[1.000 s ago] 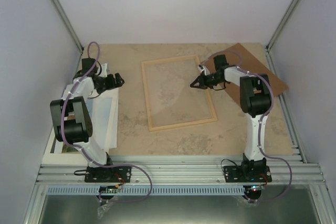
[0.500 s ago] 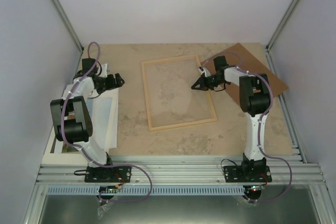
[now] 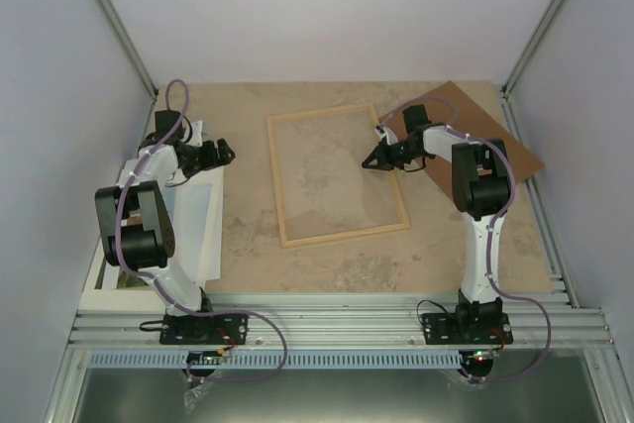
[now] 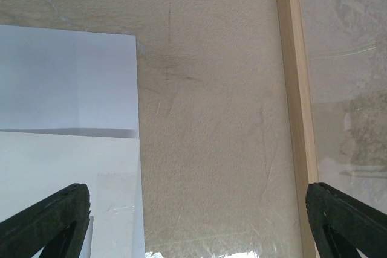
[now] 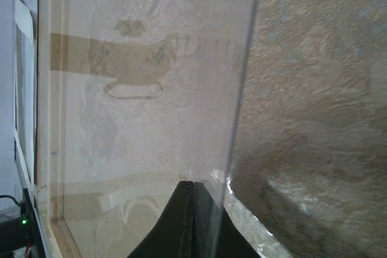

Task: Put the photo into the frame

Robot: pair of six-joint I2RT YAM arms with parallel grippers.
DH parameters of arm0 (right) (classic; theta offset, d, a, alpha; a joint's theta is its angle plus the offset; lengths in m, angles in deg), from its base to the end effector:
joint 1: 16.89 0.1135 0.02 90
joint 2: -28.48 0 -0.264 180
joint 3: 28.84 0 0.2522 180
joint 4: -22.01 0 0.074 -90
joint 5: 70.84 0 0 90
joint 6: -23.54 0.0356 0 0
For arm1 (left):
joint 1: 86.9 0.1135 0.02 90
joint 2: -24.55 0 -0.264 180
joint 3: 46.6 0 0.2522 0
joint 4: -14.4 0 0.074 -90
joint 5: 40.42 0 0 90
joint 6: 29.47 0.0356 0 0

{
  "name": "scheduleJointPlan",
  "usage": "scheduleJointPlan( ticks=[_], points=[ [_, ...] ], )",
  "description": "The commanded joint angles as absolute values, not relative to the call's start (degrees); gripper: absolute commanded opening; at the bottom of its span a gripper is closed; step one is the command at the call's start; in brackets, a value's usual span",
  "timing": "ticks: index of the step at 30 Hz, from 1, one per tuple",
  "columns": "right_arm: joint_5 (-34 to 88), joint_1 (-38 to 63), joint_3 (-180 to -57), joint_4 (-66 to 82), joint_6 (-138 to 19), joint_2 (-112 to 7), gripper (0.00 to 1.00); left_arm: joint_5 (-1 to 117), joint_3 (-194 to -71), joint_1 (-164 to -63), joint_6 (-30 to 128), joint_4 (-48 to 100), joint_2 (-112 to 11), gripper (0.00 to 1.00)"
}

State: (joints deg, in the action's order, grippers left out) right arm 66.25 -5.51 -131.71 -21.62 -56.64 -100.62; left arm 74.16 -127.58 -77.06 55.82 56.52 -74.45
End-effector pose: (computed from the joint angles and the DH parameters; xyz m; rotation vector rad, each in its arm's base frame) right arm 0.4326 0.1137 0.1147 -0.2449 2.6884 1.2407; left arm 0.3514 0.0459 0.2040 -0.1764 2.5546 -0.5259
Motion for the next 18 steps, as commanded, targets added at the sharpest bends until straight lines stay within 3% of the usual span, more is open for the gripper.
scheduleJointPlan(
  ticks=[1, 18],
  points=[
    [64.2, -6.2, -133.0, -22.2, -57.6, -100.9, 0.0, 74.8, -128.8, -77.2, 56.0, 56.4, -75.3, 0.99],
    [64.9, -6.9, -131.7, -21.7, -57.5, -100.1, 0.0, 74.4, -128.8, -77.2, 55.8, 56.2, -75.8, 0.99]
  ],
)
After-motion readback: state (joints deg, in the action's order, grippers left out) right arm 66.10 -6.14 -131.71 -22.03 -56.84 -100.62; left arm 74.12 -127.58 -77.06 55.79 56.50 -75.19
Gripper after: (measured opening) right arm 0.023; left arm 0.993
